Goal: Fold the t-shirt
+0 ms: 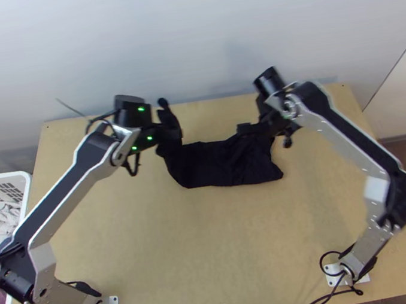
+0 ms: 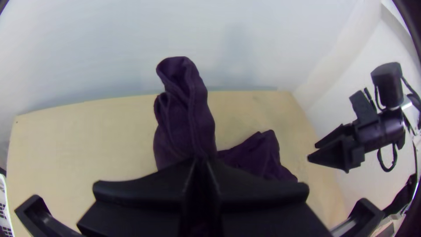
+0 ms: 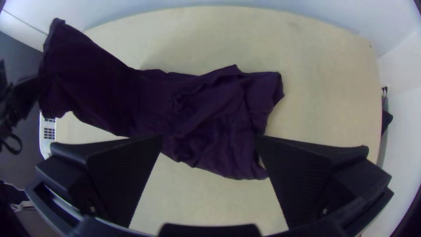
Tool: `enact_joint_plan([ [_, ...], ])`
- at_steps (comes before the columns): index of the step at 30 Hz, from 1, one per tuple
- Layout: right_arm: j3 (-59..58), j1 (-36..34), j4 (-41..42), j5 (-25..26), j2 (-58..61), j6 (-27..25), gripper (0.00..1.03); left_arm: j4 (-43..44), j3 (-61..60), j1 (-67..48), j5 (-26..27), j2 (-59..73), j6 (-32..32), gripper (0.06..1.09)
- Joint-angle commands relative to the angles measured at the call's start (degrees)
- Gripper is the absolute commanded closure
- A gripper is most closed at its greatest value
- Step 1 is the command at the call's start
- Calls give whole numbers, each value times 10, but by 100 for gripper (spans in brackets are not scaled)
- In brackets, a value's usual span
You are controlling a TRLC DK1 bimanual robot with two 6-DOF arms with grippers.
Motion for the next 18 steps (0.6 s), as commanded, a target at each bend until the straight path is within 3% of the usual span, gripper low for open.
enact_joint_plan([
  [1, -50, -55, -35, -27, -100, 3, 3, 33, 30, -73, -11, 51, -14, 105],
  [6, -107, -84, -37, -30, -148, 2, 3, 64, 74, -116, -40, 113, -21, 105],
  [18, -104, -144, -37, -42, -141, 18, 3, 65, 235, -176, -56, 277, -27, 105],
])
